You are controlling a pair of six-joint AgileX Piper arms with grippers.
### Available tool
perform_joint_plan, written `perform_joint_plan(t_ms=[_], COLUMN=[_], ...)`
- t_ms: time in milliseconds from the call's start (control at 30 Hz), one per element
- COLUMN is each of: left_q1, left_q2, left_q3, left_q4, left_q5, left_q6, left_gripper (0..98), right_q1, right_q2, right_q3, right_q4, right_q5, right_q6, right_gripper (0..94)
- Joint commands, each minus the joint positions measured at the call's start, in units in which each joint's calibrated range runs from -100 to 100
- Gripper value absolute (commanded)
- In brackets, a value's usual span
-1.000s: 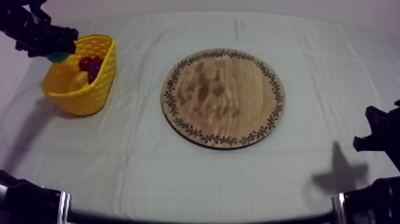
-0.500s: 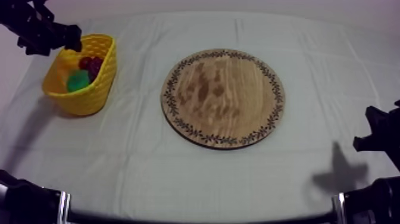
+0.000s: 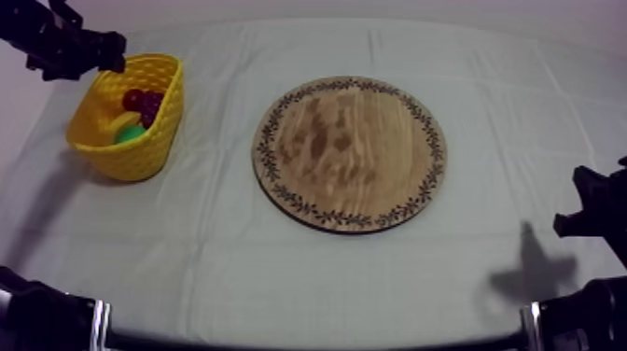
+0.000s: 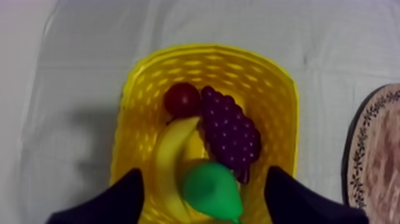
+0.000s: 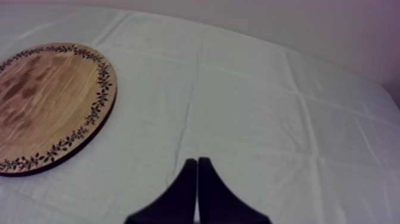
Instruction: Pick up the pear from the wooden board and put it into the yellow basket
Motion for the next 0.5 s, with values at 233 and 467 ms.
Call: perform_joint_plan(t_ms=[233, 467], left_q1=[0.10, 0.36], left_q2=[-9.57, -20.56], left_q3=[6.37, 12.92], left_q4=[0.34, 1.70], left_q5=[-7.35, -10.00], left_q6=[-0.94, -2.24], left_gripper=[7.5, 0.7], right_q1=[0.03, 0.03], right_q2=[-0.05, -0.05], right_q3=[0.00, 0.00], right_q4=[0.02, 0.02], right_q5=[0.02, 0.02], right_q6=[0.01, -0.01], right_gripper=[0.3, 0.3])
